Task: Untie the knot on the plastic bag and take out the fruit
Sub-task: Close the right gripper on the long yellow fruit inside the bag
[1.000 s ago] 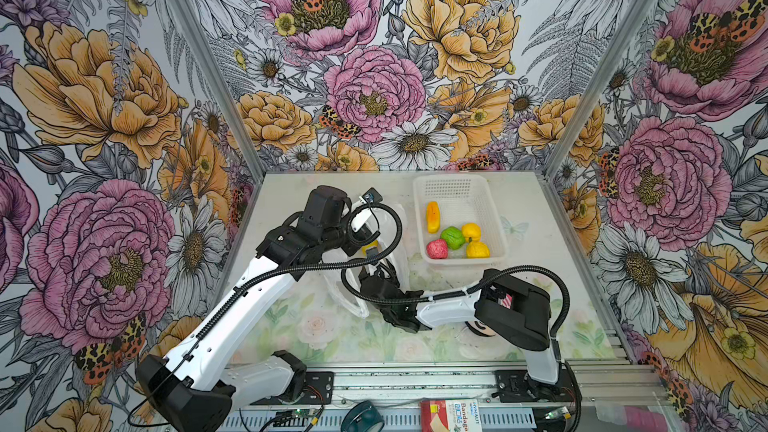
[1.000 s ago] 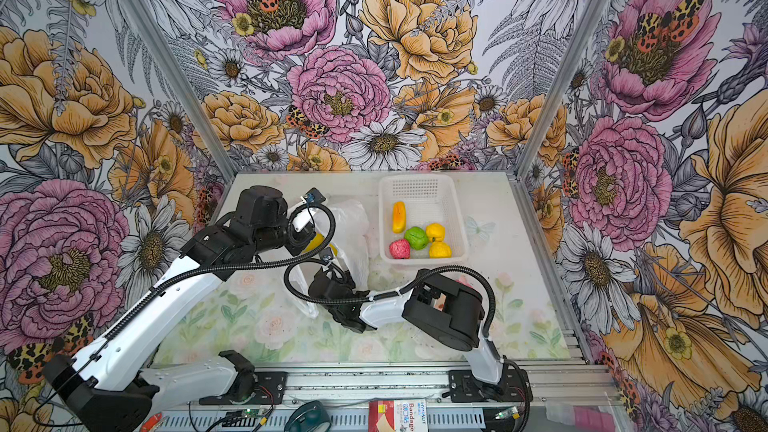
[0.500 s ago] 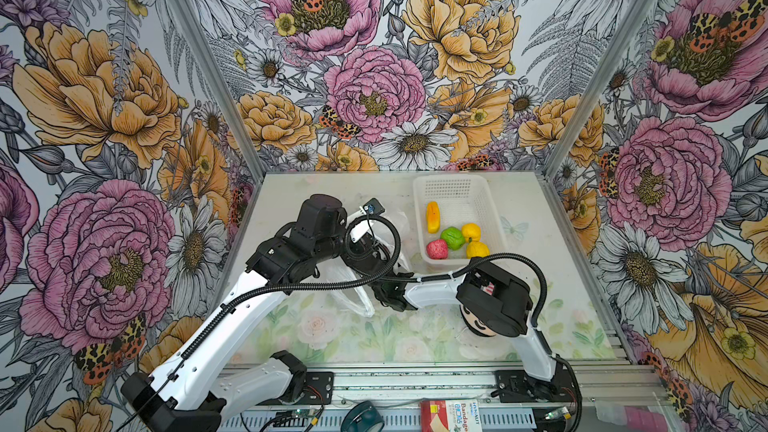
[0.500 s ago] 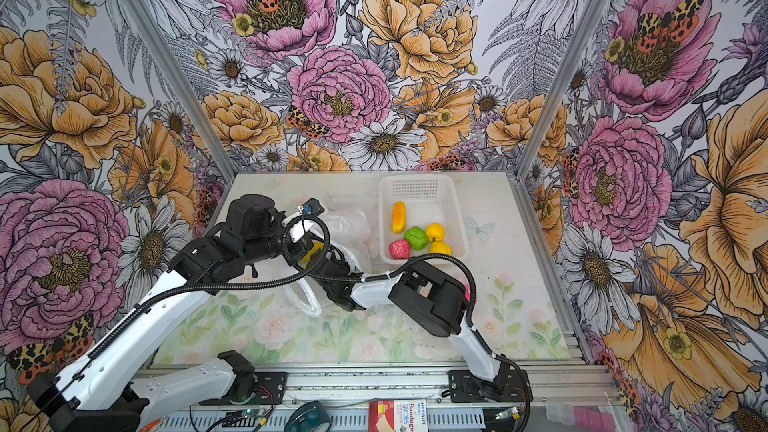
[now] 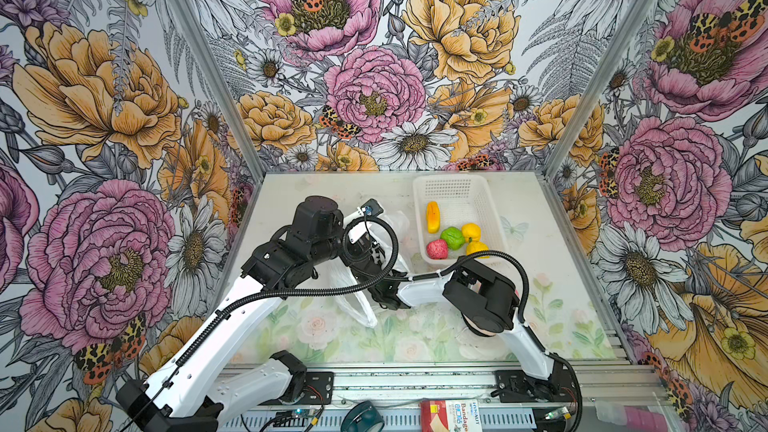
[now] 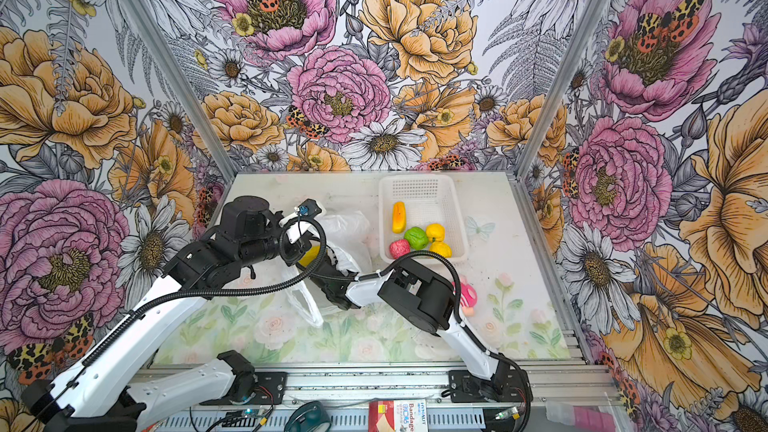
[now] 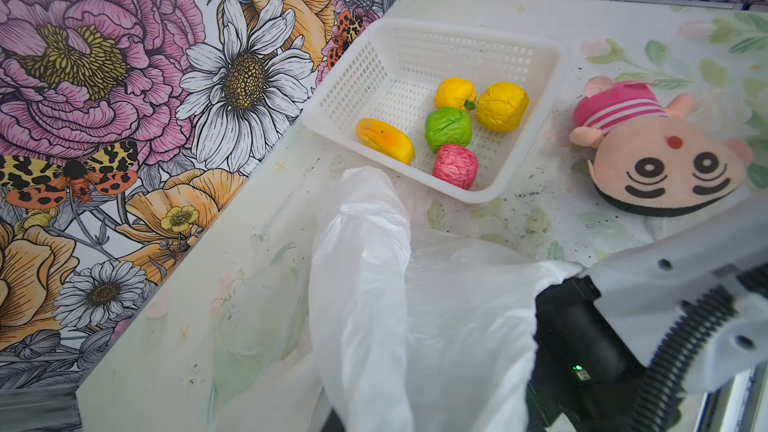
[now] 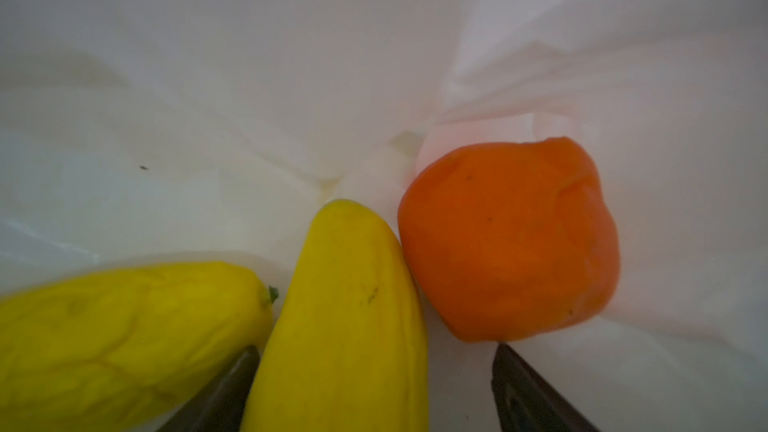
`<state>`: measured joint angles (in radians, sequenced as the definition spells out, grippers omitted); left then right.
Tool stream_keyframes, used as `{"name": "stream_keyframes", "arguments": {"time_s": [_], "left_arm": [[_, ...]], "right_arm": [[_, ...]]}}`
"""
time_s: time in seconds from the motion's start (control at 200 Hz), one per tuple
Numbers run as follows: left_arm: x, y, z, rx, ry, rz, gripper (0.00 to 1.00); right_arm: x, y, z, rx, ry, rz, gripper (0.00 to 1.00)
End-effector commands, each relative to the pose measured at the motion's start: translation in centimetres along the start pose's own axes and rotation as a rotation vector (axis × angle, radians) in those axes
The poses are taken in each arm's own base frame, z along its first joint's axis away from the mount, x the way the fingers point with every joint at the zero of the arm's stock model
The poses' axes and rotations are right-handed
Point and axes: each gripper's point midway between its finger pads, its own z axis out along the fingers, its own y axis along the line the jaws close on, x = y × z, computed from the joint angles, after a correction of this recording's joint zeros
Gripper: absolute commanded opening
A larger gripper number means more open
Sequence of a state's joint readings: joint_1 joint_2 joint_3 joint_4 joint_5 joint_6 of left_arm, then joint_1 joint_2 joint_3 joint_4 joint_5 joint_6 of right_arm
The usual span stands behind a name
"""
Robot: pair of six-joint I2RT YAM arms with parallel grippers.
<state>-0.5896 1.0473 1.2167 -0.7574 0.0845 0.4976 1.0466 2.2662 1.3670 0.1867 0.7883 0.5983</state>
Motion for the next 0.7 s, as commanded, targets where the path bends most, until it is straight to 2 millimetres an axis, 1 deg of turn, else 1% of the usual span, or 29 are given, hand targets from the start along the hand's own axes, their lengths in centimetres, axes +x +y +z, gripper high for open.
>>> {"name": "stream_keyframes", "arguments": {"time_s": [0.0, 0.075, 0.175, 0.315, 0.435, 0.48, 0.6, 0.696], "left_arm": [[0.4, 1.4, 0.7, -0.065, 0.022, -0.019, 0.0], [0.8, 2.1, 0.9, -0.088, 0.04, -0.038, 0.0], [1.2, 2.7, 1.1, -0.103, 0.053, -0.058, 0.0], [1.5, 2.8, 1.5, -0.103, 0.068, -0.068, 0.0], [1.8, 2.9, 1.9, -0.1, 0.08, -0.071, 0.0], [1.9, 2.8, 2.0, -0.098, 0.086, -0.071, 0.0], [2.1, 2.8, 2.3, -0.099, 0.096, -0.073, 0.0], [2.4, 2.9, 2.7, -0.101, 0.11, -0.075, 0.0]], "right_arm": [[0.5, -0.3, 0.1, 0.004, 0.016, 0.038, 0.75], [0.4, -0.2, -0.5, -0.016, 0.009, 0.039, 0.62], [-0.3, 0.1, -1.8, -0.049, -0.023, 0.037, 0.52], [-1.5, 0.6, -3.6, -0.112, -0.05, 0.026, 0.45], [-2.8, 0.7, -5.4, -0.188, -0.067, 0.024, 0.41], [-3.5, 0.9, -6.3, -0.222, -0.076, 0.028, 0.4], [-4.5, 1.0, -8.5, -0.315, -0.094, 0.021, 0.35], [-5.4, 1.6, -10.6, -0.416, -0.126, 0.022, 0.35]]}}
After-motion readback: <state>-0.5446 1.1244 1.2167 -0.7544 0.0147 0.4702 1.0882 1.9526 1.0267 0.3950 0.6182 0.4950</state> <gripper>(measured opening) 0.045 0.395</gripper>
